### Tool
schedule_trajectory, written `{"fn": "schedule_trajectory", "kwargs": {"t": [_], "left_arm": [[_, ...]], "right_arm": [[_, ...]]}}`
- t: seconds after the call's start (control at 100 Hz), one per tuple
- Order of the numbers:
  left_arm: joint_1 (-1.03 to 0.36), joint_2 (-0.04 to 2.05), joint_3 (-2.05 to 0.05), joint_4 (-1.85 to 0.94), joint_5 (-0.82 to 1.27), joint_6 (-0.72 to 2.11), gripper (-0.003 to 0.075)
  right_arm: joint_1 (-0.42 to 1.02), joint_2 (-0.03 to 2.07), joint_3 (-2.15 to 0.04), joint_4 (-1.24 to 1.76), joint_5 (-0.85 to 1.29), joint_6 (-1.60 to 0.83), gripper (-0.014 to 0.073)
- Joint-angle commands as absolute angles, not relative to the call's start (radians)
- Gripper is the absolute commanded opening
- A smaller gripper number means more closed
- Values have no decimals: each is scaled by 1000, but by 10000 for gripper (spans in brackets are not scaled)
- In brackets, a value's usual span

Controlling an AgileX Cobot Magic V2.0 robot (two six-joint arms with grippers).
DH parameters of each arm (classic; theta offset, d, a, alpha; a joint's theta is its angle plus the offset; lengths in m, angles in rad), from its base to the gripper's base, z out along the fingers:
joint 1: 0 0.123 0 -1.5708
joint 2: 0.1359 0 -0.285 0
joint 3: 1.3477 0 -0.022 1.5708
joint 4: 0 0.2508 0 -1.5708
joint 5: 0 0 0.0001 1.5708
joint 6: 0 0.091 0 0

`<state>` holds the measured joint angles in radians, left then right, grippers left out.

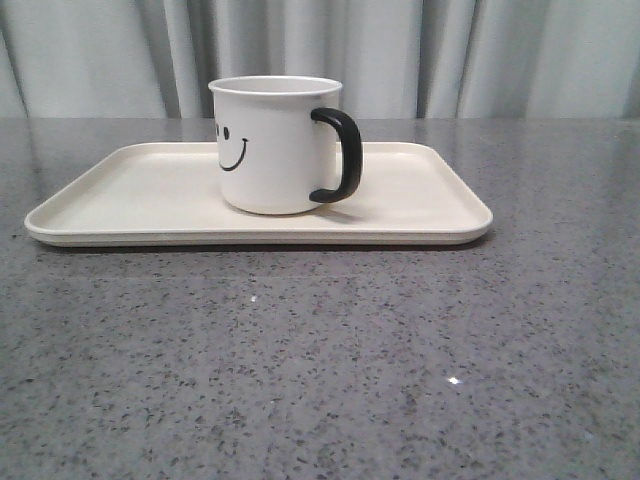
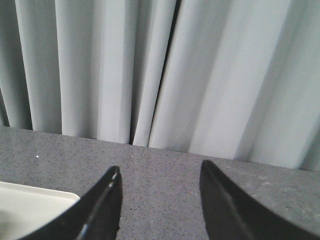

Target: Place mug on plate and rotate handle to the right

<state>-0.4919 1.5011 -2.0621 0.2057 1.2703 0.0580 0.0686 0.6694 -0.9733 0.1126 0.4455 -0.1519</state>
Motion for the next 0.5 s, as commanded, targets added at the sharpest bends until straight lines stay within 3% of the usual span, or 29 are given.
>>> {"fn": "schedule_trajectory", "kwargs": {"t": [0.0,0.32,0.4,0.49], "left_arm": [[-496,1405,-2042,246,1264,44,284],[-496,1145,-1763,386,1264,-28,261],[-496,1085,-1685,419,1264,-55,206],[-496,1020,-1590,451,1264,-64,65]], "right_arm": [[66,676,-1001,102,372,-158,371],[66,676,-1001,102,372,-158,371],[66,676,-1001,102,373,-158,371],[66,676,-1001,102,379,-158,371]]}}
